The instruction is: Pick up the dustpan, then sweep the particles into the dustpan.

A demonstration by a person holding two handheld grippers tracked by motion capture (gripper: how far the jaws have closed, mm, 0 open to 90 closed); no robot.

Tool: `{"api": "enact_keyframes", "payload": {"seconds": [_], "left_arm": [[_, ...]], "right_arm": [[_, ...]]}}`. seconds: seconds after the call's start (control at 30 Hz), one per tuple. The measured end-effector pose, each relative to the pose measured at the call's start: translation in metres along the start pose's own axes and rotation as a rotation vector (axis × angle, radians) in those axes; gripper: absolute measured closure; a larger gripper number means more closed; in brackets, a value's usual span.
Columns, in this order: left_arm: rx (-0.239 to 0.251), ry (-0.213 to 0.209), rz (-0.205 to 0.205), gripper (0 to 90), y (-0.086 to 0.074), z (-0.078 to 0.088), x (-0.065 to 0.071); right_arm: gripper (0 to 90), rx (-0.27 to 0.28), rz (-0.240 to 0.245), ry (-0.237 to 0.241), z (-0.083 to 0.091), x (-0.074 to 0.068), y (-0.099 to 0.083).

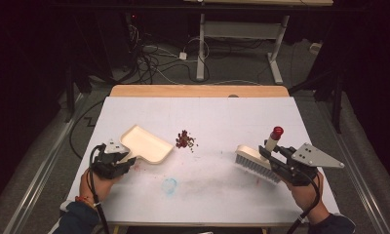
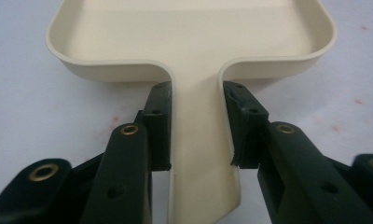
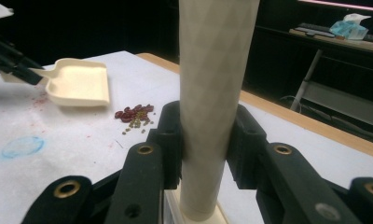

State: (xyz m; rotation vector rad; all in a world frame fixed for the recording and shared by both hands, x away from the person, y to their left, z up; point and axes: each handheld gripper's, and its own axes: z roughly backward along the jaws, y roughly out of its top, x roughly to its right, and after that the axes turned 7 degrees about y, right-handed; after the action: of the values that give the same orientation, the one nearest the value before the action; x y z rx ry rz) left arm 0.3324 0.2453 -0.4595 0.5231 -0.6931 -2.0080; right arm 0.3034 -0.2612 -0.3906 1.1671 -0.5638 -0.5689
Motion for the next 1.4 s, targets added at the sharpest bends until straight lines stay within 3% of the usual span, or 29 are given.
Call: {"api": "enact_keyframes", "payload": {"seconds": [0.1,0.33,0.8,1.03,1.23,1.27,1.37,1.4], "left_arm": [[-0.021,-0.052,-0.047,63.8,-0.003,0.006,0.017],[-0.031,-0.121,-0.081,63.7,-0.007,0.008,0.033],[-0.04,-0.127,-0.075,63.6,-0.01,0.002,0.036],[-0.044,-0.119,-0.083,63.6,-0.009,0.003,0.037],[-0.053,-0.116,-0.086,63.7,-0.006,0.001,0.038],[-0.056,-0.114,-0.091,63.7,-0.006,0.001,0.038],[-0.058,-0.114,-0.089,63.7,-0.004,0.001,0.038],[-0.06,-0.114,-0.087,63.7,-0.004,0.001,0.038]], "right_arm": [[70.1,-0.011,0.003,0.003,-0.002,-0.001,-0.001],[70.1,-0.024,0.006,0.002,-0.004,-0.003,-0.003],[70.1,-0.01,0.025,-0.012,-0.024,0.008,0.012],[70.1,0.014,0.01,-0.001,-0.052,0.02,0.03],[70.1,0.007,0.023,0.047,-0.091,0.03,0.051],[70.1,0.007,0.023,0.047,-0.091,0.03,0.051],[70.1,0.007,0.037,0.067,-0.117,0.04,0.068],[70.1,0.007,0.037,0.067,-0.117,0.04,0.068]]}}
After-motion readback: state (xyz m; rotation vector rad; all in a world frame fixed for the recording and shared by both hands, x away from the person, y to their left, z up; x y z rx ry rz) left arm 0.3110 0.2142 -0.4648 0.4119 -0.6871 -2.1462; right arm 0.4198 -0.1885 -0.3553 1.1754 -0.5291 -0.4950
